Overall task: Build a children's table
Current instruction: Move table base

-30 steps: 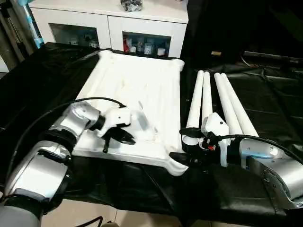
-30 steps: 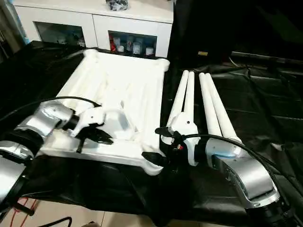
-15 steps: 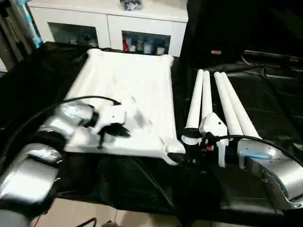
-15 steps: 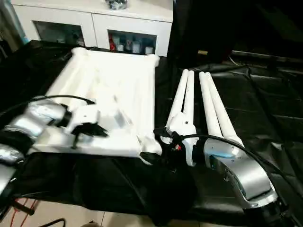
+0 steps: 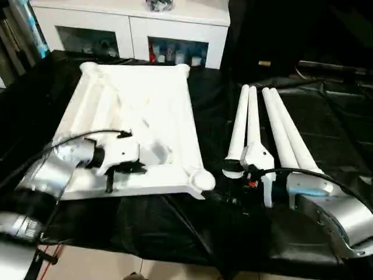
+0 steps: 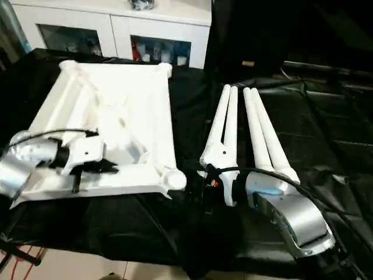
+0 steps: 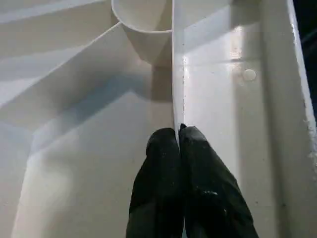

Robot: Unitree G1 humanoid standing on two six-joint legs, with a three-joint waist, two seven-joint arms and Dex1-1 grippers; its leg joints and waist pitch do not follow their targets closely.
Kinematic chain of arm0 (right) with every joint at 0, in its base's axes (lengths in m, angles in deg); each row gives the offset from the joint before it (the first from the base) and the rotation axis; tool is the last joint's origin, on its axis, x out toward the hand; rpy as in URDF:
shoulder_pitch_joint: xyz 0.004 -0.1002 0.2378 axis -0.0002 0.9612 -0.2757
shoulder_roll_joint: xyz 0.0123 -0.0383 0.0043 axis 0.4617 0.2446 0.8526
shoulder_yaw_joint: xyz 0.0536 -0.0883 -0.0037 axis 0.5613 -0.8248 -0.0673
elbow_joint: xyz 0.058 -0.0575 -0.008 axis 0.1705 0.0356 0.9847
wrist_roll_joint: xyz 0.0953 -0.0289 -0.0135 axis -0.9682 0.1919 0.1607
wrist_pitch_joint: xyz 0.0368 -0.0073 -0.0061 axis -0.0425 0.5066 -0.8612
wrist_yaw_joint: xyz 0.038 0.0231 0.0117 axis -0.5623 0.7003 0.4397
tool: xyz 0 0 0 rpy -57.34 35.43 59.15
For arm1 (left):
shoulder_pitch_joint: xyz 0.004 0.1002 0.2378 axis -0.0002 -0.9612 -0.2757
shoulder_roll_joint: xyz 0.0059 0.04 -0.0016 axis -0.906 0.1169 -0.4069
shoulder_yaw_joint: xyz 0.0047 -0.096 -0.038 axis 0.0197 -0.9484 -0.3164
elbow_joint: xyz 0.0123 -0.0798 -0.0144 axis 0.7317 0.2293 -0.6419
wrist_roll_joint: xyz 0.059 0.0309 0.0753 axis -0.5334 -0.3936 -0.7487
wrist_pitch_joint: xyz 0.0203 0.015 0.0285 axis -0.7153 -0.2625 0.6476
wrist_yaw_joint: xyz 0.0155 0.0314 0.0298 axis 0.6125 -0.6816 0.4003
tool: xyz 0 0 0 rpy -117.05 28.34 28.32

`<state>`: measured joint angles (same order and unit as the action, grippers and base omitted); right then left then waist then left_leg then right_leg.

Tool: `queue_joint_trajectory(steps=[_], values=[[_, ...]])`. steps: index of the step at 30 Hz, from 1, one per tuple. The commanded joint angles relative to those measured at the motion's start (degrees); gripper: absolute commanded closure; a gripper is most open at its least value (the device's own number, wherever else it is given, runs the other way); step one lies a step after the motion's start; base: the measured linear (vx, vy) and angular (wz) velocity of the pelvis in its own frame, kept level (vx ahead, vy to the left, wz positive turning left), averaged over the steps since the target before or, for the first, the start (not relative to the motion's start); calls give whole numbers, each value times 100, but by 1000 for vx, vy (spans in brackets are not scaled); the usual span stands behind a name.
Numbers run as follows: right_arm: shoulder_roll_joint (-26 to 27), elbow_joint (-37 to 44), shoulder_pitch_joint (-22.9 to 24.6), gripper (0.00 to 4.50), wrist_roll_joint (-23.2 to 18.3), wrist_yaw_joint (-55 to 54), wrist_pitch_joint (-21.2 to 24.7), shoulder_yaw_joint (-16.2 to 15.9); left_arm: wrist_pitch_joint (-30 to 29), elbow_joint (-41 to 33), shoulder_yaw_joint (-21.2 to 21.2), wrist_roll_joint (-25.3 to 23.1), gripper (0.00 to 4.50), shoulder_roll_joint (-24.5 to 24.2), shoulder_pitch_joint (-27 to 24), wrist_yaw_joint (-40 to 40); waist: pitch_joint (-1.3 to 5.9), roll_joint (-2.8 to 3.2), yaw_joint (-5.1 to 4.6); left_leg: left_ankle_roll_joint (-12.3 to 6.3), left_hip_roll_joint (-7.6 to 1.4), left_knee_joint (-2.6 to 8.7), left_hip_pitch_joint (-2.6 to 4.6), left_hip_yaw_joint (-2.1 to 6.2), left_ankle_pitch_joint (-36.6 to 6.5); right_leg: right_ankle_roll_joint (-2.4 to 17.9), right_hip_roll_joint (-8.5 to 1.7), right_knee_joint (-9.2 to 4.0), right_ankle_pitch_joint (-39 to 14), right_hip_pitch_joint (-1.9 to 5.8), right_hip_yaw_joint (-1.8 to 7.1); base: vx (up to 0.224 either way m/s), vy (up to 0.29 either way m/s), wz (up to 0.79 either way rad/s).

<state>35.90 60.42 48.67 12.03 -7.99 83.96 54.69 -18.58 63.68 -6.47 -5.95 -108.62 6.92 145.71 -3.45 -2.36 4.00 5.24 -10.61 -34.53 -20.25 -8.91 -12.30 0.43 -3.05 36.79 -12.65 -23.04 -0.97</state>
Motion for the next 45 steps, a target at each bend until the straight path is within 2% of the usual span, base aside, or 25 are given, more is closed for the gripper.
queue_joint_trajectory(steps=[1,8,9,10,11,12,14,15,16,17,18,22,23,26,27,28,30,31,33,35,37,39,40,41,45], values=[[-17,-86,-86,0,72,13,-79,9,-234,-454,-358,8,448,-74,16,-359,384,72,24,-45,-202,385,3,6,-227,1403,-396,-328,570,378,228,0,0,0],[-40,-160,-107,0,95,50,-149,5,-865,-944,-436,-196,448,-32,-434,-958,378,50,-74,-128,-196,373,-23,7,-248,1407,-388,-345,406,392,230,0,0,0],[-45,-171,-108,0,100,54,-164,11,-938,-1044,-439,-147,448,-21,-509,-929,372,11,-92,-140,-192,373,-20,-2,-278,1392,-377,-364,305,383,229,0,0,0],[-45,-171,-108,0,100,54,-164,11,-938,-1044,-439,-147,448,-21,-509,-929,377,26,-89,-138,-195,370,-16,-1,-270,1401,-386,-353,294,387,233,0,0,0],[-43,-186,-116,0,115,51,-190,16,-999,-1174,-440,-127,409,-31,-597,-934,374,29,-92,-148,-189,368,-21,-1,-253,1402,-380,-359,283,384,235,0,0,0],[-34,-201,-132,0,111,50,-197,25,-917,-1230,-439,-68,409,-54,-674,-883,380,-17,-102,-170,-195,364,-28,-5,-211,1397,-377,-355,317,392,233,0,0,0],[-9,-222,-158,0,107,47,-196,38,-837,-1321,-448,15,409,-106,-790,-800,382,24,-97,-228,-197,360,-11,-6,-156,1398,-371,-351,376,368,232,0,0,0],[3,-233,-176,0,112,42,-187,37,-821,-1375,-486,80,379,-132,-844,-759,382,-19,-97,-246,-201,360,-6,-11,-149,1402,-363,-351,395,364,230,0,0,0],[8,-240,-184,0,117,41,-188,36,-849,-1425,-499,107,379,-147,-874,-760,373,-23,-84,-252,-201,371,-11,-5,-175,1398,-373,-343,316,363,226,0,0,0],[11,-244,-188,0,120,40,-189,35,-865,-1455,-507,123,366,-156,-890,-760,357,-7,-80,-228,-209,374,12,-15,-298,1385,-376,-363,129,334,227,0,0,0],[56,-251,-230,0,84,27,-150,47,-869,-1563,-607,292,362,-174,-948,-707,352,-73,-73,-221,-212,379,20,-27,-358,1356,-365,-381,8,329,229,0,0,0],[263,-393,-421,0,74,-174,-77,105,-920,-1821,-789,664,328,-214,-1086,-570,354,-47,-33,-122,-216,391,36,-23,-441,1290,-379,-368,-185,302,229,0,0,0],[263,-393,-421,0,74,-174,-77,105,-920,-1821,-789,664,319,-214,-1086,-570,346,-77,-42,-101,-208,399,31,-25,-460,1281,-373,-371,-245,292,228,0,0,0],[709,-983,-843,0,261,-955,69,352,-1045,-1999,-876,794,292,-240,-1211,-513,350,-82,-70,22,-187,412,32,-35,-490,1238,-368,-380,-443,269,225,0,0,0],[1019,-1399,-1138,0,301,-1505,247,592,-1094,-2049,-968,863,283,-233,-1237,-540,359,-90,-68,65,-186,411,45,-37,-474,1232,-367,-381,-457,268,226,0,0,0],[1019,-1399,-1138,0,301,-1505,247,592,-1094,-2049,-968,863,274,-233,-1237,-540,363,-82,-84,144,-178,416,45,-37,-492,1227,-354,-378,-491,265,220,0,0,0],[1430,-2047,-1592,0,338,-2270,513,954,-1216,-2112,-1127,1011,266,-194,-1225,-657,367,-91,-85,179,-172,410,59,-62,-425,1211,-337,-359,-240,261,229,0,0,0],[1430,-2047,-1592,0,338,-2270,513,954,-1216,-2112,-1127,1011,246,-194,-1225,-657,374,-84,-84,195,-167,412,52,-57,-393,1220,-338,-348,-207,266,224,0,0,0],[1697,-2874,-2113,0,507,-3015,721,1192,-1467,-2197,-1265,1211,234,-22,-1108,-839,379,-85,-87,222,-159,407,49,-70,-252,1249,-325,-322,50,271,225,0,0,0],[1785,-3305,-2359,0,591,-3318,827,1258,-1608,-2276,-1281,1332,225,104,-1059,-903,395,-89,-61,252,-161,396,69,-83,-147,1291,-324,-313,249,278,221,0,0,0],[1848,-3757,-2586,0,628,-3487,834,1276,-1703,-2378,-1249,1437,202,248,-1031,-956,398,-108,-65,259,-152,390,25,-90,-166,1289,-333,-287,348,320,231,0,0,0],[1990,-4507,-2948,0,659,-3799,835,1379,-1899,-2594,-1151,1616,186,471,-1021,-1008,402,-125,-58,257,-155,391,23,-91,-113,1279,-330,-292,406,334,224,0,0,0],[1990,-4507,-2948,0,659,-3799,835,1379,-1899,-2594,-1151,1616,176,471,-1021,-1008,405,-115,-48,248,-148,385,18,-96,-106,1285,-333,-289,438,334,227,0,0,0],[2119,-5053,-3200,0,720,-4085,708,1511,-2050,-2784,-1054,1714,166,602,-1015,-1025,410,-148,-53,221,-151,379,15,-103,-63,1259,-330,-281,491,337,226,0,0,0],[2246,-5512,-3434,0,765,-4301,632,1637,-2168,-2898,-1008,1743,141,646,-1014,-1016,404,-144,-64,225,-152,380,10,-105,-93,1206,-331,-288,422,337,223,0,0,0]])
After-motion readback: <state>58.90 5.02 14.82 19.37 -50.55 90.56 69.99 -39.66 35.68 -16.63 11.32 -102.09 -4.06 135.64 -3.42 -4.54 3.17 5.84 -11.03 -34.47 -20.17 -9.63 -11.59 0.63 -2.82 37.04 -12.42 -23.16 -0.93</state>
